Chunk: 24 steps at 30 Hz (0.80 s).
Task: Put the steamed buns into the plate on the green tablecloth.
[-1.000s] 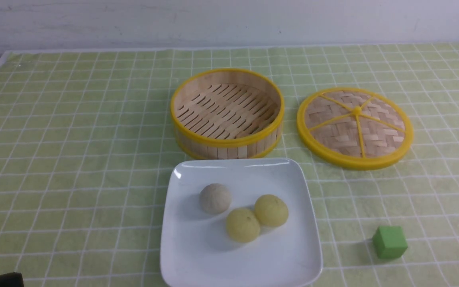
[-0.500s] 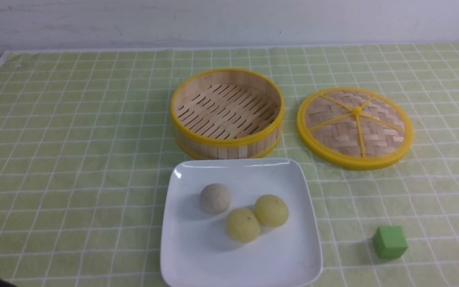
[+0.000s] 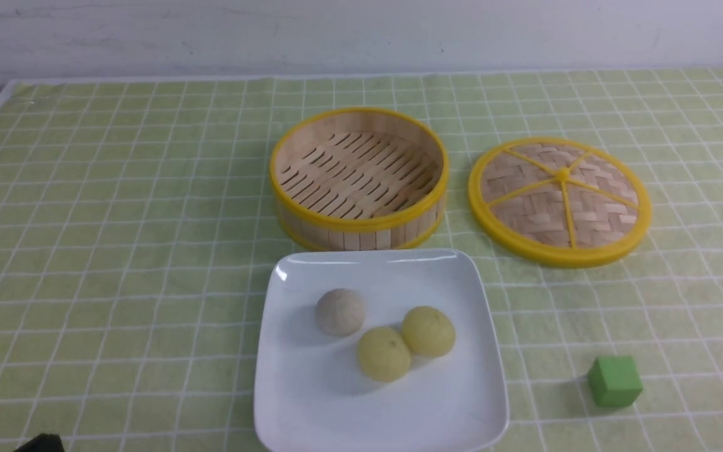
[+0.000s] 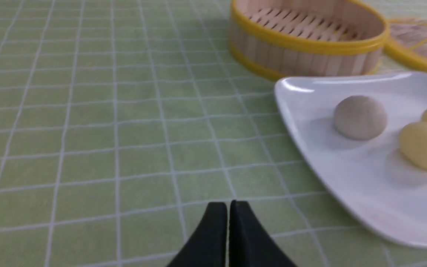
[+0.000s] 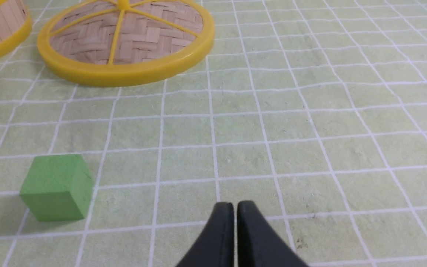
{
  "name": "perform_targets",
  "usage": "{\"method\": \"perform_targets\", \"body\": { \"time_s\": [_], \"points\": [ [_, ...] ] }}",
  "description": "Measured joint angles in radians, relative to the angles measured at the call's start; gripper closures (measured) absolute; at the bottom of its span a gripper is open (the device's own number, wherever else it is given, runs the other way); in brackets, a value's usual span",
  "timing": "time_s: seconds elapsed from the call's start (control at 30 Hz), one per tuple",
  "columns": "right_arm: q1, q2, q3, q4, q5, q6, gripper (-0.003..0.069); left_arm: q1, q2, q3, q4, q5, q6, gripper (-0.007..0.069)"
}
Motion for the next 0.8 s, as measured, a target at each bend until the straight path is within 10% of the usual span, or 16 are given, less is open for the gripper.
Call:
{"method": "perform_targets", "body": {
  "time_s": [0.2,0.8],
  "points": [
    [0.000,0.000,0.000,0.000,0.000,0.000,0.0619,0.210,-0.002,0.026,-0.105,-0.004,0.153,0.0580],
    [0.000,0.000,0.000,0.000,0.000,0.000,0.0603,0.232,-0.002,0.026,-0.060,-0.004,0.106,0.0558]
  ]
}}
